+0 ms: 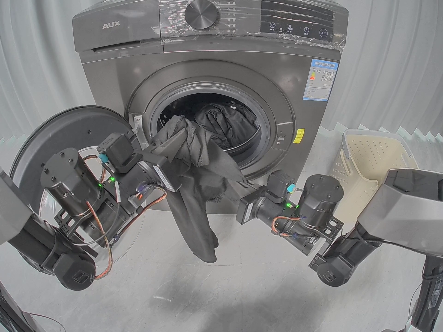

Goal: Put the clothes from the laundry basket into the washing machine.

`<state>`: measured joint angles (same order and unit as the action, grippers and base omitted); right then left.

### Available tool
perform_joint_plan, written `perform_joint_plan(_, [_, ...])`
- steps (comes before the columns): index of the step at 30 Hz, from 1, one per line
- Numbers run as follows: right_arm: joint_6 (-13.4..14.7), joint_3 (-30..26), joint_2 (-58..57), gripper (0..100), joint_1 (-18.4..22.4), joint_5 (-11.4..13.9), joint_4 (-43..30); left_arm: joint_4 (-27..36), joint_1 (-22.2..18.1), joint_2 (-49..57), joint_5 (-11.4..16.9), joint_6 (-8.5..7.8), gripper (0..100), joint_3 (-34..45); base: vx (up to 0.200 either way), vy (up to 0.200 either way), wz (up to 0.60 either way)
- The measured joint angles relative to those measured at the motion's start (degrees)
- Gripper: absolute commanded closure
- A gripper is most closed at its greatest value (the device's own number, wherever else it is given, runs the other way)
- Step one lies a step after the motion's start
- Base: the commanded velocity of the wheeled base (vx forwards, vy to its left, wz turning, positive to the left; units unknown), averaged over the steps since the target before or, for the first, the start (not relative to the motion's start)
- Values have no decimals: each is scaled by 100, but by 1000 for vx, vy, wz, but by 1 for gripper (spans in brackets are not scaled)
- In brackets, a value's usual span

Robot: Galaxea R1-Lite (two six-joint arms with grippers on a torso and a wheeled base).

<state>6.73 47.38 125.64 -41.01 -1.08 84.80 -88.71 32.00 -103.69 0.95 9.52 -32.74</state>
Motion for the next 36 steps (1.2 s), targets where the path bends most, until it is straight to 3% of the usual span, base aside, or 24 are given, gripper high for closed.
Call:
perform_joint_plan(9, [82,-436,-439,100,166,-123,13,2,49,325,384,82,100,157,0,0,0])
perform_joint_plan(10, [85,-469,-483,100,166,-123,13,2,49,352,440,88,0,188,0,0,0])
perform_joint_plan(14, [132,-616,-734,100,177,-123,49,2,44,422,586,140,0,310,0,0,0])
perform_joint_plan(21, [167,-769,-1248,100,226,-115,123,4,0,367,589,282,0,457,0,0,0])
perform_joint_plan(36, [154,-707,-1525,100,304,-110,143,6,-26,113,569,274,0,566,0,0,0])
